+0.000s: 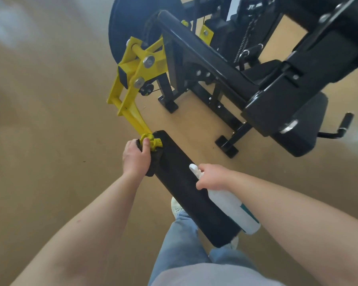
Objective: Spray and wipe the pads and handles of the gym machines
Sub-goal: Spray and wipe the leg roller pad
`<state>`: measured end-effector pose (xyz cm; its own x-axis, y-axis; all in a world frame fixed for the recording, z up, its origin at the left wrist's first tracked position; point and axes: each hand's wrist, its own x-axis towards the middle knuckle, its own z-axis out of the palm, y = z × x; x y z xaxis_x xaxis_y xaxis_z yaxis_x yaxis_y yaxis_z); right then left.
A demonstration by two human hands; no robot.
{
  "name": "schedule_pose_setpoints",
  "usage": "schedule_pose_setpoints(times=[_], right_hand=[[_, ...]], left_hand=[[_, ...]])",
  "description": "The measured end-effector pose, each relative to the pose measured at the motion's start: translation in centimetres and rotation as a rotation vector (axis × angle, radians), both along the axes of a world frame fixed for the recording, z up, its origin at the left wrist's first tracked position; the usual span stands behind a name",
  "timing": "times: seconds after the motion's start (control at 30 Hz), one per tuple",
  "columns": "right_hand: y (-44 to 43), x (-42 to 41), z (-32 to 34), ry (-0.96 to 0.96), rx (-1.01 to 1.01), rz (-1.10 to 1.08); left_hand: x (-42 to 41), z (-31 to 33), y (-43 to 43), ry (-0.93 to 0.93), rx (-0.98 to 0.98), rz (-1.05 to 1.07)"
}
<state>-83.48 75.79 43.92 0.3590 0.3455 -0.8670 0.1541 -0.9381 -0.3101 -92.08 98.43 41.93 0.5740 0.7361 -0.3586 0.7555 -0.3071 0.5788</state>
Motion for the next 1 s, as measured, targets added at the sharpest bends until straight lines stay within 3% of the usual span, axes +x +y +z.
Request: schedule_pose_setpoints(times=[0.57,0.87,1.0], right_hand=[[-15.7,-7.1,0.8,0.069,-0.031,-0.009],[-22.3,-9.7,1.1,0.036,-0.058,0.034],[-25.3,-10.1,0.9,0.024,-0.052,-0.060]], left_hand=[[-2.2,2.1,-15.1,-0.022,-0.030,-0.235],[-4.3,3.2,-24.4,0.025,-0.190,-0.340],[-5.5,2.9,-28.8,0.039,-0.202,-0.456]])
